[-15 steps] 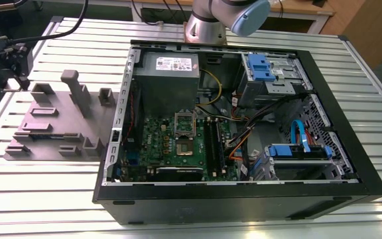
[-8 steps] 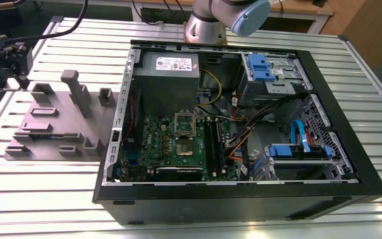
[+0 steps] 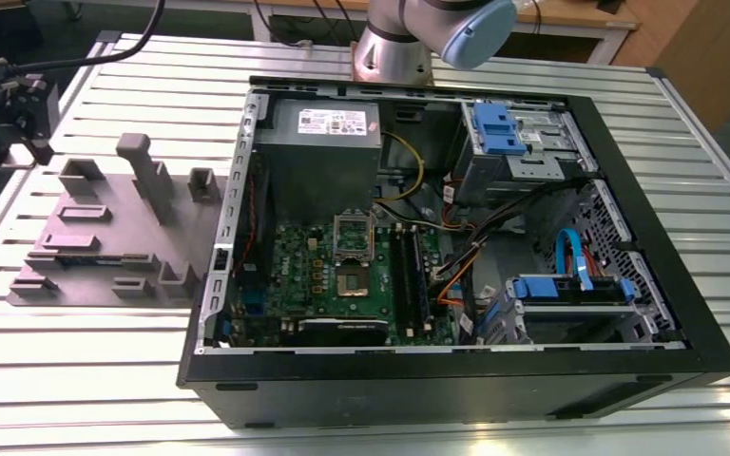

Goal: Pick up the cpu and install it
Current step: 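Pick up the cpu and move it towards the insertion slot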

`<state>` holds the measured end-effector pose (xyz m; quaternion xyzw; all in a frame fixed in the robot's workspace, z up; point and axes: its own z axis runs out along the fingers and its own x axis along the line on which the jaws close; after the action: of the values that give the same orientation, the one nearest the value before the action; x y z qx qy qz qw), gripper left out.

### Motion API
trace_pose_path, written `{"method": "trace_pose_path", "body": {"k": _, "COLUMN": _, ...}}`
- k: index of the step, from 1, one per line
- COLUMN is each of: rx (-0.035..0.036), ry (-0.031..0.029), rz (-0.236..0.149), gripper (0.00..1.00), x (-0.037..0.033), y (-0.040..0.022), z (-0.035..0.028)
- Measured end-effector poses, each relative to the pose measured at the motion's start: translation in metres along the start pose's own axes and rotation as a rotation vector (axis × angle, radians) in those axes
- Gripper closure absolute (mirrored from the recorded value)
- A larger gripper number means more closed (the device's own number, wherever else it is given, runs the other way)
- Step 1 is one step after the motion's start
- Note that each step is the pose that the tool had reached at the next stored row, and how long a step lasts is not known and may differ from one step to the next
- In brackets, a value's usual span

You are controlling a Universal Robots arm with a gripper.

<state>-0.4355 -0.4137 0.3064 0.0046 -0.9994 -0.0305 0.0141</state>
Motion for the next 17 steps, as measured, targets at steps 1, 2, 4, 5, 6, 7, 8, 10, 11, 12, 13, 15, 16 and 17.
{"method": "trace_pose_path", "body": {"k": 1, "rx": 0.0, "ry": 0.0, "rz": 0.0, "gripper": 0.53, "x": 0.0, "y": 0.0, "z": -0.0004}}
{"method": "trace_pose_path", "body": {"k": 2, "rx": 0.0, "ry": 0.0, "rz": 0.0, "gripper": 0.53, "x": 0.0, "y": 0.0, "z": -0.0006}}
{"method": "trace_pose_path", "body": {"k": 4, "rx": 0.0, "ry": 0.0, "rz": 0.0, "gripper": 0.53, "x": 0.0, "y": 0.0, "z": -0.001}}
{"method": "trace_pose_path", "body": {"k": 5, "rx": 0.0, "ry": 0.0, "rz": 0.0, "gripper": 0.53, "x": 0.0, "y": 0.0001, "z": -0.0011}}
{"method": "trace_pose_path", "body": {"k": 6, "rx": 0.0, "ry": 0.0, "rz": 0.0, "gripper": 0.53, "x": 0.0001, "y": 0.0002, "z": -0.0027}}
{"method": "trace_pose_path", "body": {"k": 7, "rx": 0.0, "ry": 0.0, "rz": 0.0, "gripper": 0.53, "x": 0.0001, "y": 0.0002, "z": -0.003}}
{"method": "trace_pose_path", "body": {"k": 8, "rx": 0.0, "ry": 0.0, "rz": 0.0, "gripper": 0.53, "x": 0.0001, "y": 0.0002, "z": -0.003}}
{"method": "trace_pose_path", "body": {"k": 10, "rx": 0.0001, "ry": 0.0, "rz": 0.0, "gripper": 0.53, "x": 0.0001, "y": 0.0002, "z": -0.0031}}
{"method": "trace_pose_path", "body": {"k": 11, "rx": 0.0001, "ry": 0.0001, "rz": 0.0, "gripper": 0.53, "x": 0.0001, "y": 0.0002, "z": -0.0034}}
{"method": "trace_pose_path", "body": {"k": 12, "rx": 0.0001, "ry": 0.0002, "rz": 0.0, "gripper": 0.53, "x": 0.0001, "y": 0.0002, "z": -0.0037}}
{"method": "trace_pose_path", "body": {"k": 13, "rx": 0.0001, "ry": 0.0002, "rz": 0.0, "gripper": 0.53, "x": 0.0001, "y": 0.0002, "z": -0.004}}
{"method": "trace_pose_path", "body": {"k": 15, "rx": 0.0, "ry": -0.0001, "rz": 0.0, "gripper": 0.53, "x": 0.0001, "y": 0.0003, "z": -0.0046}}
{"method": "trace_pose_path", "body": {"k": 16, "rx": 0.0, "ry": 0.0, "rz": 0.0, "gripper": 0.53, "x": 0.0001, "y": 0.0003, "z": -0.0048}}
{"method": "trace_pose_path", "body": {"k": 17, "rx": 0.0, "ry": 0.0, "rz": 0.0, "gripper": 0.53, "x": 0.0001, "y": 0.0003, "z": -0.0052}}
